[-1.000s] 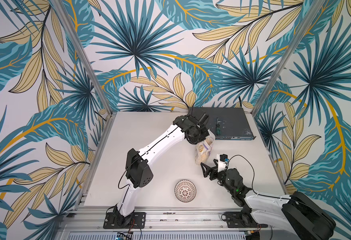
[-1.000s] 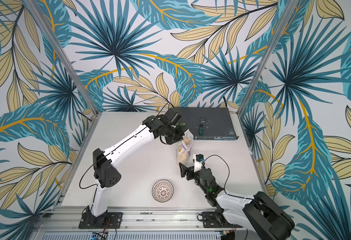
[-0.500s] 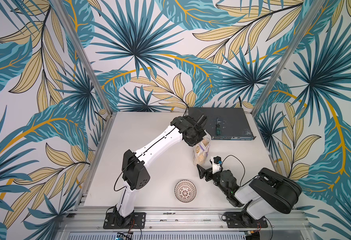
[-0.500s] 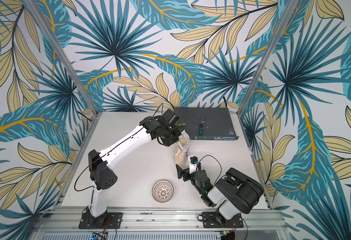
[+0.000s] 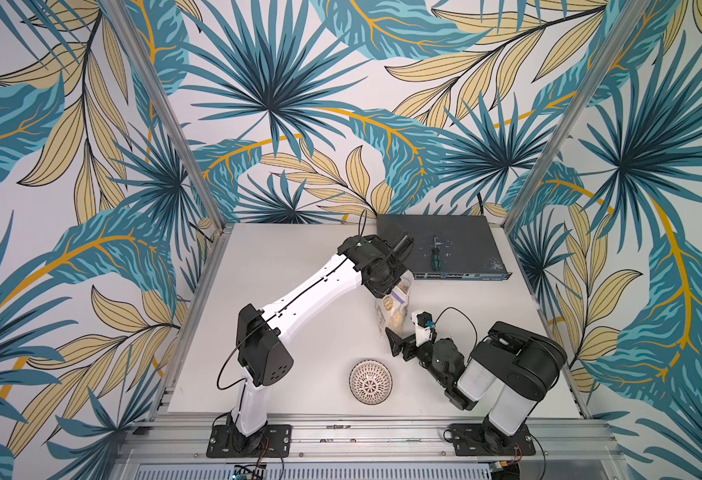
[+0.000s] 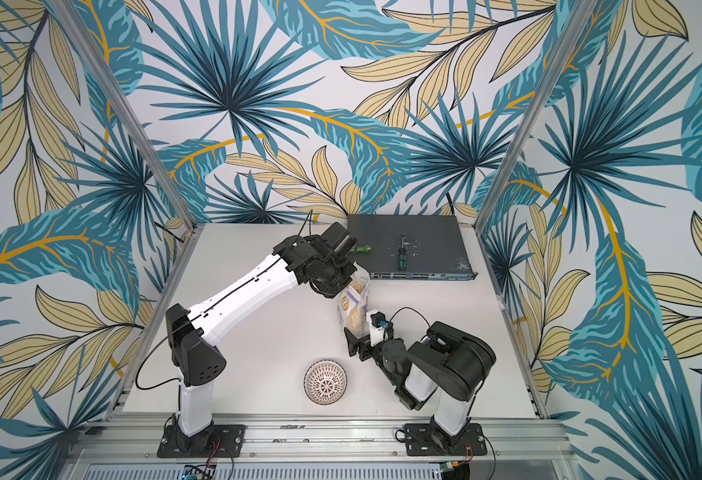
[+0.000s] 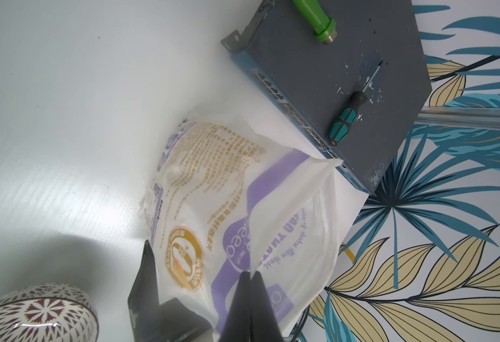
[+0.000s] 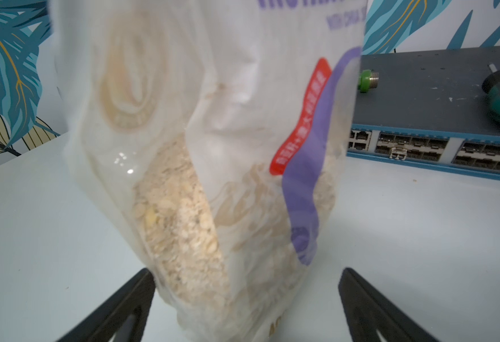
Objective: Pour the oats into the breakfast bowl
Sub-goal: Pick up the oats bag from the center of the board.
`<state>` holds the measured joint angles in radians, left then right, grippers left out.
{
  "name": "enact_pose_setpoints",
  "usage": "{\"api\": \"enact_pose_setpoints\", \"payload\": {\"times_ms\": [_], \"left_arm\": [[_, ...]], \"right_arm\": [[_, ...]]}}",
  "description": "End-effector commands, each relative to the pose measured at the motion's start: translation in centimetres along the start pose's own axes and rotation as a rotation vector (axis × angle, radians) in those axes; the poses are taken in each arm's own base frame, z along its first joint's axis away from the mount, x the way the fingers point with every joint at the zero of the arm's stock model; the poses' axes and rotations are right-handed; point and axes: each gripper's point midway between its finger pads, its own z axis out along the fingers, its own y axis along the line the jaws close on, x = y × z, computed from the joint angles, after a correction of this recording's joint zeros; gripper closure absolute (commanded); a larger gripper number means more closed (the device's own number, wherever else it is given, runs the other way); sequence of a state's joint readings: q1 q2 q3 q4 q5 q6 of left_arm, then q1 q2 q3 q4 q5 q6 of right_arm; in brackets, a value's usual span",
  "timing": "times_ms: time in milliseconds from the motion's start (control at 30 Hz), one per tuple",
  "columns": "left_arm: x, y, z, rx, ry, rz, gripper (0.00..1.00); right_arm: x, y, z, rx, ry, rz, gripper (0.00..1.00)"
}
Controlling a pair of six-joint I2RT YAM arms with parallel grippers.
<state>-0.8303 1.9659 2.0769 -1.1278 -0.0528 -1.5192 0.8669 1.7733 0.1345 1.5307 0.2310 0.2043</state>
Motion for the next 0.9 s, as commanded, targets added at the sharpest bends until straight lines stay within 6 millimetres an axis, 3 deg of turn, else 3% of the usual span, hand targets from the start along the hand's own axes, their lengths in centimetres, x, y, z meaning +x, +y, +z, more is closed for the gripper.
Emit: {"api": "enact_pose_setpoints", "payload": {"times_ms": [0,167,400,667,733,867], "left_arm": [[-1.3,-2.0,-5.4,0.139,-0.078,-0.067,1.00],[-1.9,-0.8,-6.3,0.125,-0.161,-0.096,1.00],[-2.0,0.9,-5.3,0.074,-0.174,-0.123,1.00],[-2.6,1.0,-4.4,0.057,-0.193,-0.076,1.00],[-2.6,1.1,-4.1,0.050,-0.187,-0.051,0.95],[-2.1,0.3,-3.6,0.070,-0.135,0.009,0.74]], "right_arm": [[-0.3,0.3,0.8,0.001,-0.018,-0.022,0.00],[-0.1,-0.7,1.2,0.055,-0.035,-0.010,0.00],[-0.5,-2.1,1.0,0.113,-0.042,0.015,0.00],[0.3,0.1,0.7,-0.022,-0.014,-0.057,0.00],[0.7,0.9,0.5,-0.071,-0.006,-0.082,0.00],[0.9,1.5,0.4,-0.112,0.005,-0.104,0.00]]}}
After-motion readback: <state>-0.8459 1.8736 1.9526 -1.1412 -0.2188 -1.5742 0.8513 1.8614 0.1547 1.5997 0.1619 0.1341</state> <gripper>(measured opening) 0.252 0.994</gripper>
